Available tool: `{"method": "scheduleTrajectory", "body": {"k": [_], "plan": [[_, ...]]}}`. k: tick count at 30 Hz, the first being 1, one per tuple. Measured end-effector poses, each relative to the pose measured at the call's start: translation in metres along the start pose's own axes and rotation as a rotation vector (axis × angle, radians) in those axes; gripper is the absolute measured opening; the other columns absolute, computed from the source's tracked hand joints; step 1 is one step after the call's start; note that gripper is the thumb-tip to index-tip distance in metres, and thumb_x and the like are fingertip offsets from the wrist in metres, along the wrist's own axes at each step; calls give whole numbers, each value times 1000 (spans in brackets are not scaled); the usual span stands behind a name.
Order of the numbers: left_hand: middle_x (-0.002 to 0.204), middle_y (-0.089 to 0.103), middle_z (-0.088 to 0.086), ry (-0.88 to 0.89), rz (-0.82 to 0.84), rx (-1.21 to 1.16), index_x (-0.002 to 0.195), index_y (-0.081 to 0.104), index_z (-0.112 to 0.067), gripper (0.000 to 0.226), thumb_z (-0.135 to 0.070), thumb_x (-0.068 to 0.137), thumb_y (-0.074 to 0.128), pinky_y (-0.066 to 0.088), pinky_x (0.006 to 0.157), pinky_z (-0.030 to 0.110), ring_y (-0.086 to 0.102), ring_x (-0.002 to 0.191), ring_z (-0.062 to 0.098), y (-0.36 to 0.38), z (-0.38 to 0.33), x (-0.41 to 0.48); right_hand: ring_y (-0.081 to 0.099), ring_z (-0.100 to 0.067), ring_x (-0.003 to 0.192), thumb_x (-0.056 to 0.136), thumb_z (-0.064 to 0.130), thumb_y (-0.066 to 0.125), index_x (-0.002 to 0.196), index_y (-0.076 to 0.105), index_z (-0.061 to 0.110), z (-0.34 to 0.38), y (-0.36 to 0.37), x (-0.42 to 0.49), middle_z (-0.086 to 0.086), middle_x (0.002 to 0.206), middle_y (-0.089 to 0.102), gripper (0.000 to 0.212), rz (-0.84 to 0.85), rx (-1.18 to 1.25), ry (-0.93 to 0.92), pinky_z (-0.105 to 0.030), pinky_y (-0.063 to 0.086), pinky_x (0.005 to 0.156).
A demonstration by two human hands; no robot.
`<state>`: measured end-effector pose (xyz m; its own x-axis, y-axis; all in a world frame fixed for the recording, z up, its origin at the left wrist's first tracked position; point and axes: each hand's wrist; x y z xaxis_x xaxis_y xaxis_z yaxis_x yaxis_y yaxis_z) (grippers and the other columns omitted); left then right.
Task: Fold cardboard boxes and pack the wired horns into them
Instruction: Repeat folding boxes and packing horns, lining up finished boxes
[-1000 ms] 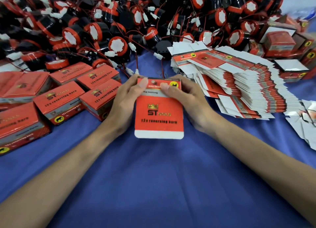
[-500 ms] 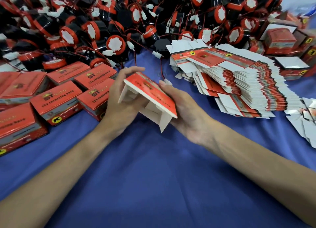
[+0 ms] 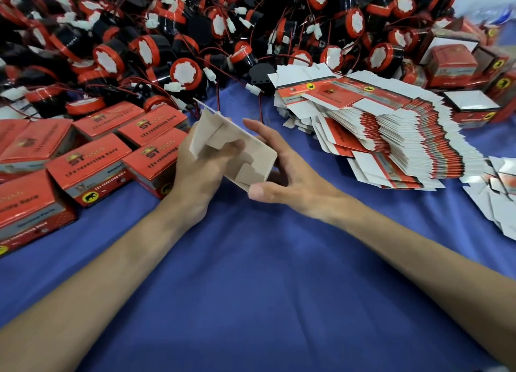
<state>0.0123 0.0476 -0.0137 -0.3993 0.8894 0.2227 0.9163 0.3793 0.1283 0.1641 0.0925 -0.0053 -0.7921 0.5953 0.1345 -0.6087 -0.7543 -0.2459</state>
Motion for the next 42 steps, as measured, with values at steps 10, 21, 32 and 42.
{"method": "scheduleTrajectory", "body": {"k": [10, 21, 32, 42], "plan": [[109, 61, 13, -55, 175, -32, 126, 50, -6, 77, -20, 54, 75, 50, 88, 43, 61, 104, 30, -6, -1, 3, 56, -36, 108, 73, 31, 52, 131, 48, 7, 6, -1, 7, -14, 119, 61, 62, -228, 367, 141, -46, 50, 86], [88, 70, -12, -50, 156, 11, 107, 56, -19, 39, -16, 73, 74, 50, 76, 23, 65, 88, 9, -3, 3, 3, 56, -22, 109, 74, 26, 36, 105, 60, 20, 5, 7, 8, 2, 107, 63, 40, -447, 144, 212, -41, 45, 95], [87, 62, -4, -7, 53, 67, 107, 55, -15, 32, -19, 76, 61, 47, 75, 25, 59, 85, 12, 1, 2, 3, 58, -21, 111, 89, -4, 40, 119, 58, 16, 9, 9, 4, -5, 115, 65, 40, -365, 79, 238, -32, 49, 89], [90, 73, 1, -39, 200, 118, 100, 63, -13, 29, -14, 71, 68, 55, 79, 33, 70, 87, 21, -4, 2, 3, 59, -21, 111, 87, -9, 41, 117, 58, 15, 8, 5, 2, -6, 115, 65, 42, -354, 88, 219, -32, 50, 88]]}}
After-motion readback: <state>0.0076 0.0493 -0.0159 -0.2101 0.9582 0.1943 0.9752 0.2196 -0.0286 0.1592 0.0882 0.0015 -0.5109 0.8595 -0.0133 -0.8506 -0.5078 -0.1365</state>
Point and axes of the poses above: each hand's wrist, its own x-axis towards the middle knuckle, its own y-axis out of the palm, z = x × y
